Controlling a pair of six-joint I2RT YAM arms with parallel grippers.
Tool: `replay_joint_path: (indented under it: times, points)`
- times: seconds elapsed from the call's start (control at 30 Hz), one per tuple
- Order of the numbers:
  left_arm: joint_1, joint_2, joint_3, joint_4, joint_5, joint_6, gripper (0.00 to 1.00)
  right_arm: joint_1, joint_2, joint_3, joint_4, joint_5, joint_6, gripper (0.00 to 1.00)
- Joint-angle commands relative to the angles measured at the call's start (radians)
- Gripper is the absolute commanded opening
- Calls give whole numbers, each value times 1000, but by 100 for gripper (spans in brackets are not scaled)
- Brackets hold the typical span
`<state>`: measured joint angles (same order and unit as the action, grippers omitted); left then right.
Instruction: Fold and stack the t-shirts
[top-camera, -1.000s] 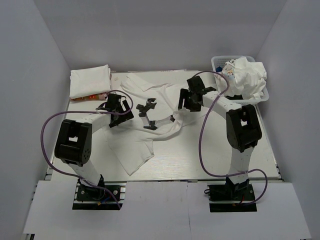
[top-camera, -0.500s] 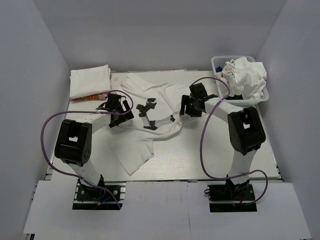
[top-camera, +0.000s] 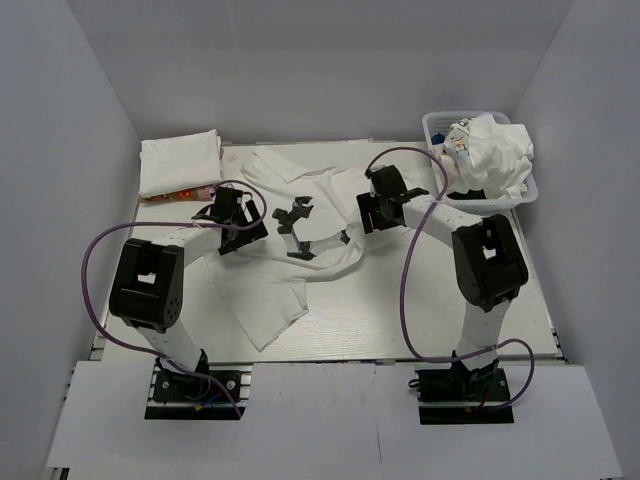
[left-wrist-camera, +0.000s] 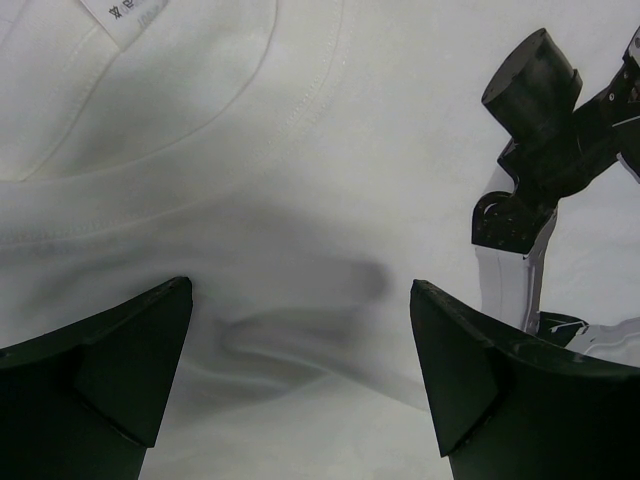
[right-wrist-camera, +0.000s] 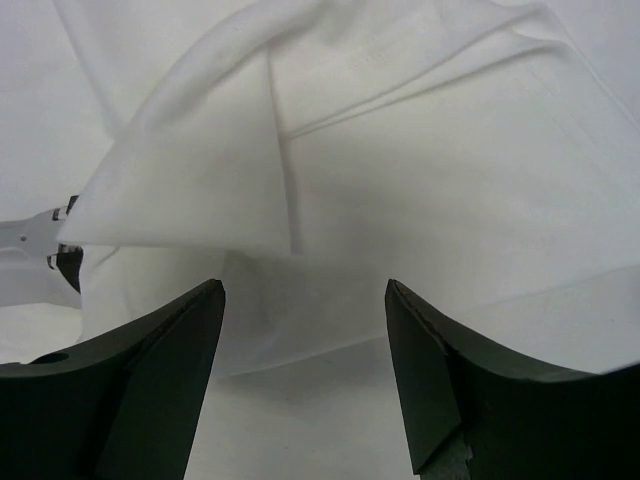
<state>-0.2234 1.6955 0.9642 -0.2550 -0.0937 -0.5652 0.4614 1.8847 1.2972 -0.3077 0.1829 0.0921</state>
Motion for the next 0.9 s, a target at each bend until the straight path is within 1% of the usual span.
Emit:
replay_joint_path:
  times: [0.0,0.03,0.1,0.23,0.27,0.33,0.37,0.4,0.53,0.63,0.67,0.7,0.73,0.77,0.8,0.83,0.87]
  points:
    - [6,-4,25,11,5,7,100,17,37,60,-4,43,-63,71]
    - [6,-3,25,11,5,7,100,19,53,69,-8,37,-63,70]
    - [6,-3,34,11,5,7,100,25,68,97,-7,26,-63,70]
    - [6,18,34,11,5,7,100,25,102,123,24,18,-42,56]
    - [6,18,34,11,5,7,100,23,108,131,28,21,-35,46]
    - [6,27,44,2,5,7,100,22,108,131,36,24,-23,31]
    - [6,27,44,2,-4,7,100,25,105,126,42,23,-23,10]
    - [6,27,44,2,-5,7,100,25,91,110,44,27,-17,0]
    - [6,36,44,2,-5,7,100,25,13,65,30,43,9,0]
    - [6,46,44,-7,-26,7,100,25,-65,1,-22,111,52,0]
    - [6,46,44,-7,-26,7,100,26,-85,-31,-78,125,92,0]
    - [6,46,44,-7,-26,7,100,26,-142,-48,-105,144,112,0]
    - [6,46,44,-7,-26,7,100,25,-156,-82,-157,215,129,0]
    - [6,46,44,-7,-26,7,100,20,-174,-119,-218,248,215,0]
    - [6,46,44,-7,-26,7,100,20,-205,-136,-256,283,248,0]
    - [6,46,44,-7,-26,7,100,19,-232,-191,-333,352,274,0]
    - [6,46,44,-7,-26,7,100,20,-248,-209,-376,410,340,0]
